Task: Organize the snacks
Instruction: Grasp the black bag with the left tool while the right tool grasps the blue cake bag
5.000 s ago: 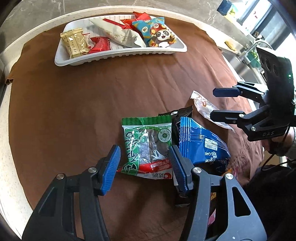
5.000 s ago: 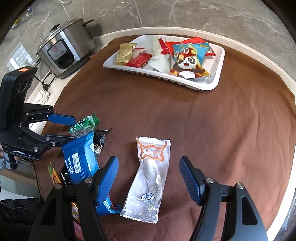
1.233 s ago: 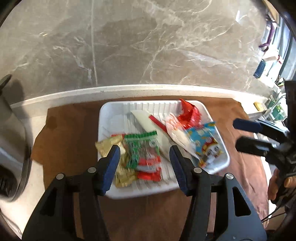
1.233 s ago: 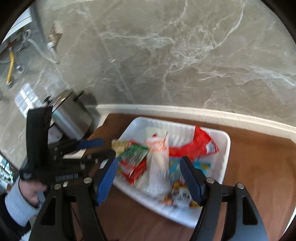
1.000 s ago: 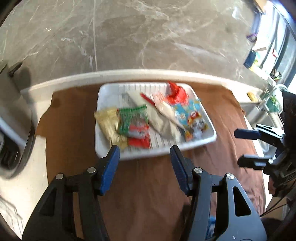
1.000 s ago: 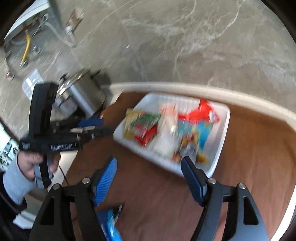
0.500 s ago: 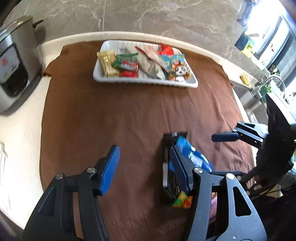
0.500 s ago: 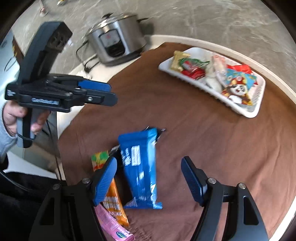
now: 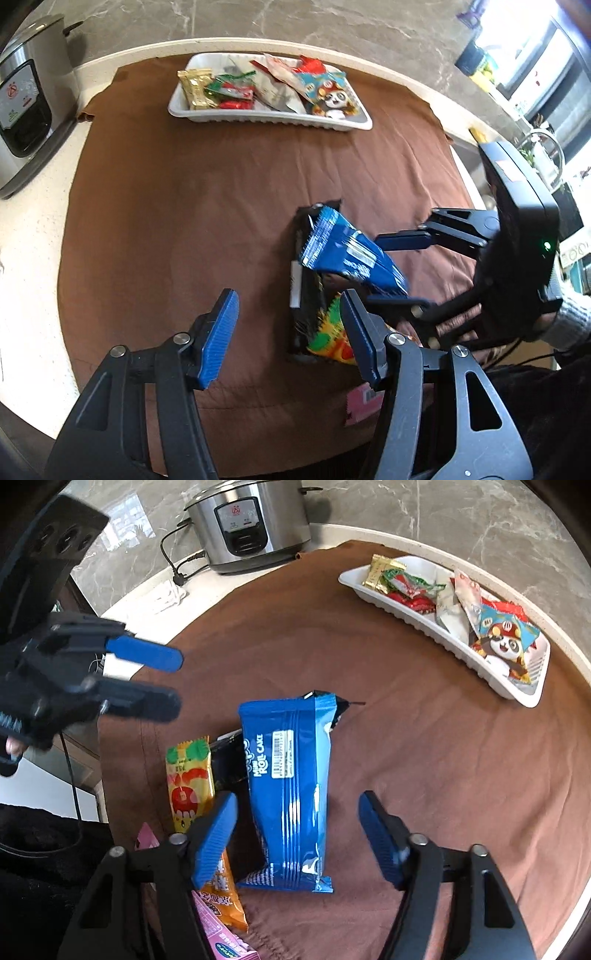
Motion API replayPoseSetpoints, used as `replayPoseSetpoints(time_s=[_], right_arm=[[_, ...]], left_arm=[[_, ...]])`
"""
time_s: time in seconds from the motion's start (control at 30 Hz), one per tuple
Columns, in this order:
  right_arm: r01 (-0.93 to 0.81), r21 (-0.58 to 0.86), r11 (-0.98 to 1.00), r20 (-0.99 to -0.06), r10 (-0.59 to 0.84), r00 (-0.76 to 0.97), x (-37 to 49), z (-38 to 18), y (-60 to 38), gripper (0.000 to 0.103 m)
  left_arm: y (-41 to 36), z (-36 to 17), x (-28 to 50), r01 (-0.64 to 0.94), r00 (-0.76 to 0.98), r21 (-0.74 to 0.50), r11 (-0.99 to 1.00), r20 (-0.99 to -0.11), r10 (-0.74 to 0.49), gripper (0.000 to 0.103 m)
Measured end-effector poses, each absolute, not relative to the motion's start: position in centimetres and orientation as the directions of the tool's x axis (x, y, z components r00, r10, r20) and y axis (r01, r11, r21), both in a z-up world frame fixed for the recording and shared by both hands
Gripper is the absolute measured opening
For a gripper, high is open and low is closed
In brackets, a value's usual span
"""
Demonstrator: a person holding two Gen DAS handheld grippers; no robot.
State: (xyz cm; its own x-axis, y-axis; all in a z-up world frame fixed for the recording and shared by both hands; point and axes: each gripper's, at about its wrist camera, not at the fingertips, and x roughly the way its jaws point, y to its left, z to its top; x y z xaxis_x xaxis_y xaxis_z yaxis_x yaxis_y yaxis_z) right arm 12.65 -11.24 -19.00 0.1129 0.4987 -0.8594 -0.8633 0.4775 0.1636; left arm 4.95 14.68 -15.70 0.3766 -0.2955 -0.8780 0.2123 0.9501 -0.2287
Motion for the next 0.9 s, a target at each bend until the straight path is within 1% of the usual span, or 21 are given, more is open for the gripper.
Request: replayPoseSetpoints(time_s=[0.07,0.1,0.13,0.23,0.4,0.63,0.67,0.7,0.73,0.77,0.9], right_arm=[[-0.853,0.188,0.487,-0.858,0.504,0.099,13.0,-19.3,-11.4,0.047],[-0.841,0.216,0.496,-0.852,0.516,0.085,13.2,-19.5,-11.7,0.040],[-0.830,0.226,0.509,-0.849,0.521,0.088,13.4,-19.5,-12.0,0.038],[-0.802,0.247,0.543,-0.842,0.531,0.101,14.0,-19.6,-12.8,0.038],[-0.723,0.280,0.631,-0.839,0.528,0.136,15.7,-19.7,-15.4,0.036],[-0.664,0.246,0.706,-0.852,0.484,0.199,16.5,-19.6,-17.4,0.037],[-0.661,0.243,0.710,-0.853,0.481,0.202,16.6,-19.7,-17.4,0.038],[-0.658,0.236,0.715,-0.855,0.475,0.210,16.6,-19.8,-17.3,0.044],[-0.657,0.229,0.718,-0.857,0.469,0.214,16.6,-19.8,-17.2,0.048],[-0.658,0.227,0.718,-0.859,0.466,0.212,16.6,-19.9,-17.2,0.055],[-0.658,0.218,0.721,-0.865,0.456,0.212,16.5,-20.2,-16.7,0.064]], left_arm=[[14.3,-15.9,4.8,0.216,0.372,-0.229,0.949,-0.880,-0.297,0.055],[14.2,-15.9,4.9,0.216,0.371,-0.228,0.949,-0.880,-0.296,0.055],[14.0,-15.9,4.9,0.219,0.370,-0.225,0.949,-0.881,-0.295,0.056],[13.5,-16.0,5.5,0.233,0.368,-0.218,0.948,-0.882,-0.293,0.059],[12.7,-16.7,7.2,0.255,0.351,-0.214,0.943,-0.888,-0.297,0.059],[10.6,-18.7,10.2,0.312,0.302,-0.207,0.927,-0.904,-0.303,0.059],[10.4,-19.1,10.6,0.320,0.292,-0.203,0.926,-0.908,-0.300,0.059],[10.2,-19.5,10.9,0.325,0.282,-0.199,0.925,-0.913,-0.295,0.059],[10.0,-20.0,11.3,0.328,0.272,-0.192,0.925,-0.919,-0.287,0.059],[9.8,-20.4,11.6,0.331,0.262,-0.189,0.925,-0.923,-0.282,0.059],[9.3,-21.8,12.4,0.345,0.230,-0.182,0.921,-0.935,-0.271,0.059]])
